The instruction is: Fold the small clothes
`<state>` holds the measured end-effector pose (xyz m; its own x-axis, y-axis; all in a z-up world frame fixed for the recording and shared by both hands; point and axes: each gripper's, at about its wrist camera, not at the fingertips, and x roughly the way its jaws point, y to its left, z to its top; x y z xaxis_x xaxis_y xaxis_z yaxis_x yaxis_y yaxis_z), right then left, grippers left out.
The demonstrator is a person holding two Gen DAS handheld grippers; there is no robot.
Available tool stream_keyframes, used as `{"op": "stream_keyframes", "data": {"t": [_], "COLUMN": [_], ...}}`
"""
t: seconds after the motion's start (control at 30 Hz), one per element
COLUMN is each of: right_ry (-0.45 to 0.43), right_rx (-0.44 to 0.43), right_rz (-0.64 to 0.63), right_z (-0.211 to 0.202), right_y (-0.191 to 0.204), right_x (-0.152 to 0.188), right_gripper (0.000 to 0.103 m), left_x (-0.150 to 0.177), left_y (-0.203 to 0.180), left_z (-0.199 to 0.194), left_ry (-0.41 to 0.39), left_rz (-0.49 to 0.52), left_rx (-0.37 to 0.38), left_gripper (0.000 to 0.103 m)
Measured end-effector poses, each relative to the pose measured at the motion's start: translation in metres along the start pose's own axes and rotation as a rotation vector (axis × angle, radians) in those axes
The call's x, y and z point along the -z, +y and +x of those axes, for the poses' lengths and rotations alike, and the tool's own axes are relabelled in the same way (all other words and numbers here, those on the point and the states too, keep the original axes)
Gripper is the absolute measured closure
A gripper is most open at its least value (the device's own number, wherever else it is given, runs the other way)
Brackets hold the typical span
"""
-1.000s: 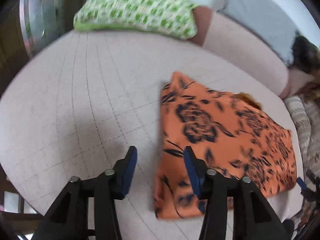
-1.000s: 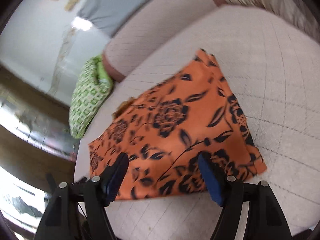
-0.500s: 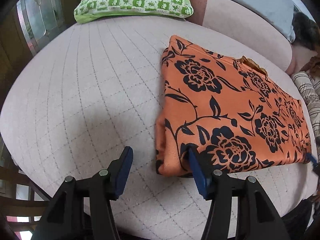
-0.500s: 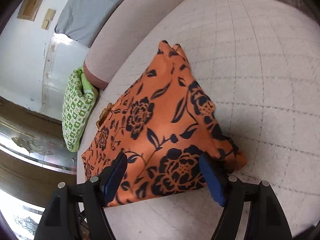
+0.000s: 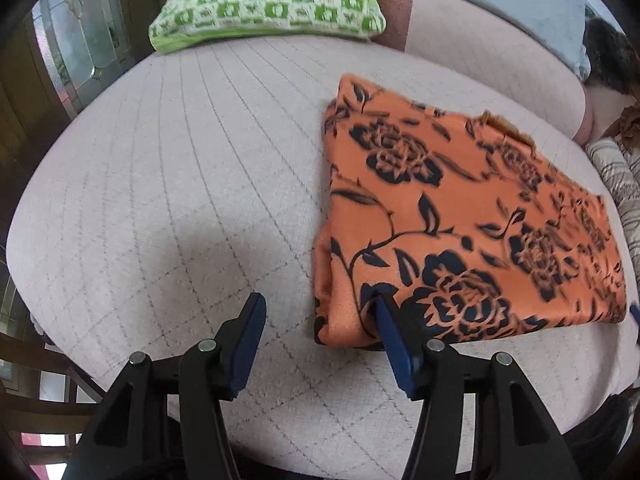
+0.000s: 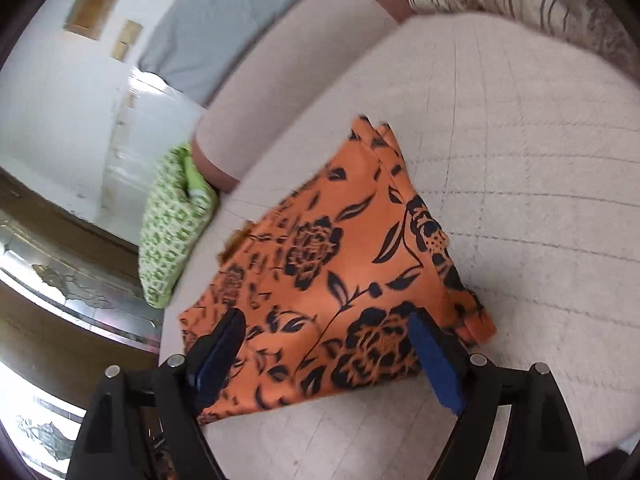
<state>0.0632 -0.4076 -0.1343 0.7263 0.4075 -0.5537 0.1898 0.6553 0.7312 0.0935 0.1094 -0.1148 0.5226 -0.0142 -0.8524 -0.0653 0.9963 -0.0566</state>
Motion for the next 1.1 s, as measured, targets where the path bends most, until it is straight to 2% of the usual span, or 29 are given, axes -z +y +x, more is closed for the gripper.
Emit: {"op": "stream_keyframes", "data": {"t": [0.07,0.13,0.23,0.37,0.5,0.6,0.67,0.7,0.73,0.77,0.83,0.87,0.9,0.93,1.1], "right_ry": [0.011,0.037,0.017,0.005,0.019,-0.002,-0.026,-0.025,-0.029,-0.033,-0.033,-0.032,-0.035,-0.053,-0.053], "right_rx": [0.012,0.018,0.001,-0.019,-0.024,-0.017,-0.011,0.008,0.018,0.021,0.037,0.048,0.056,0.059,0.033], "right_rz": [0.056,0.132,0.245,0.287,0.329,0.326,0.312,0.309,0.310,0.298,0.246,0.239,0.241,0.247,0.255], "right_z": [-0.005,-0.004,-0.003,0.004,0.024,0.028,0.026,0.027,0.026,0.026,0.027,0.027,0.026,0.024,0.025], "right_y": [-0.014,-0.029,-0.050,-0.054,-0.052,-0.052,-0.052,-0.051,-0.051,-0.049,-0.042,-0.042,-0.042,-0.045,-0.046], "right_x": [0.012,0.018,0.021,0.011,-0.003,-0.006,-0.006,-0.007,-0.007,-0.008,-0.008,-0.007,-0.007,-0.006,-0.012], "right_gripper": [0.017,0.017,0.017,0.017,0.017,0.018,0.035,0.061,0.068,0.068,0.066,0.057,0.026,0.014,0.016], "left_x": [-0.003,-0.006,-0.010,-0.015,-0.016,-0.015,-0.015,-0.016,-0.016,-0.017,-0.020,-0.022,-0.024,-0.024,-0.026], "left_y": [-0.004,-0.012,-0.032,-0.060,-0.081,-0.095,-0.100,-0.101,-0.102,-0.102,-0.104,-0.105,-0.106,-0.108,-0.122], "left_z": [-0.016,-0.029,-0.036,-0.025,-0.005,0.004,0.001,-0.003,-0.006,-0.009,-0.010,-0.008,-0.003,0.000,0.006], "left_ry": [-0.058,-0.109,-0.149,-0.146,-0.116,-0.100,-0.111,-0.127,-0.140,-0.154,-0.162,-0.156,-0.143,-0.133,-0.119], "left_rz": [0.003,0.019,0.069,0.148,0.177,0.213,0.226,0.226,0.225,0.225,0.219,0.217,0.214,0.214,0.227], "left_rx": [0.005,0.012,0.036,0.044,0.040,0.026,0.025,0.029,0.033,0.039,0.046,0.048,0.048,0.045,0.050], "left_gripper": [0.044,0.037,0.035,0.035,0.035,0.035,0.035,0.035,0.035,0.035,0.035,0.035,0.035,0.035,0.035]}}
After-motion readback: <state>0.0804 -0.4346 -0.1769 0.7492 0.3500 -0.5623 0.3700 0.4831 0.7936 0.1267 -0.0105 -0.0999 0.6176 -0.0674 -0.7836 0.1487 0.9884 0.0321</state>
